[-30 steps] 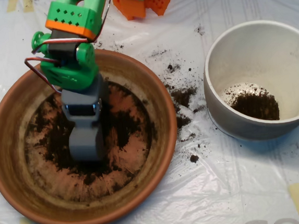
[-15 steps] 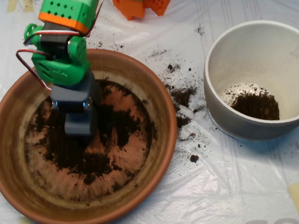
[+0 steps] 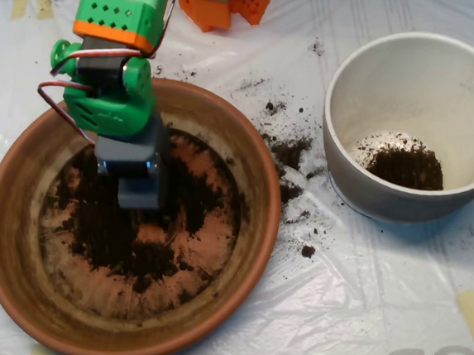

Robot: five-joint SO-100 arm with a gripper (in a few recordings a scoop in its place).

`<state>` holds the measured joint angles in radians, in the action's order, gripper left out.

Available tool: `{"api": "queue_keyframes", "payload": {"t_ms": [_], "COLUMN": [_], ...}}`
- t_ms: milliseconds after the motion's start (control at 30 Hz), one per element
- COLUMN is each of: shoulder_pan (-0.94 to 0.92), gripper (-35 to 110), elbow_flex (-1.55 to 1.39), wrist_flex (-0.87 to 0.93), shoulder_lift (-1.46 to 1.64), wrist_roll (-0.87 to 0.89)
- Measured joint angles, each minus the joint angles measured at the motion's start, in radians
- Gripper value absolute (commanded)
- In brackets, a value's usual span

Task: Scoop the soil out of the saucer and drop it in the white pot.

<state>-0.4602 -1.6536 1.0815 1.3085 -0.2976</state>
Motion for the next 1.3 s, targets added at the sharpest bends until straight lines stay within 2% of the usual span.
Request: {"api": "queue_keyframes", "payload": {"t_ms": [233,500,733,1300], "shoulder_pan": [0.048,0.126,0.224,0.522], "gripper": [0,0,0,0], "elbow_flex": [0.002,0.012,0.144,0.577], "wrist_flex": [-0.008,0.074,0.195,0.448], "shoulder_lift": [0.097,0.255,0.356,0.336], "wrist_roll": [0.003,0.012,0.034,0.071]}}
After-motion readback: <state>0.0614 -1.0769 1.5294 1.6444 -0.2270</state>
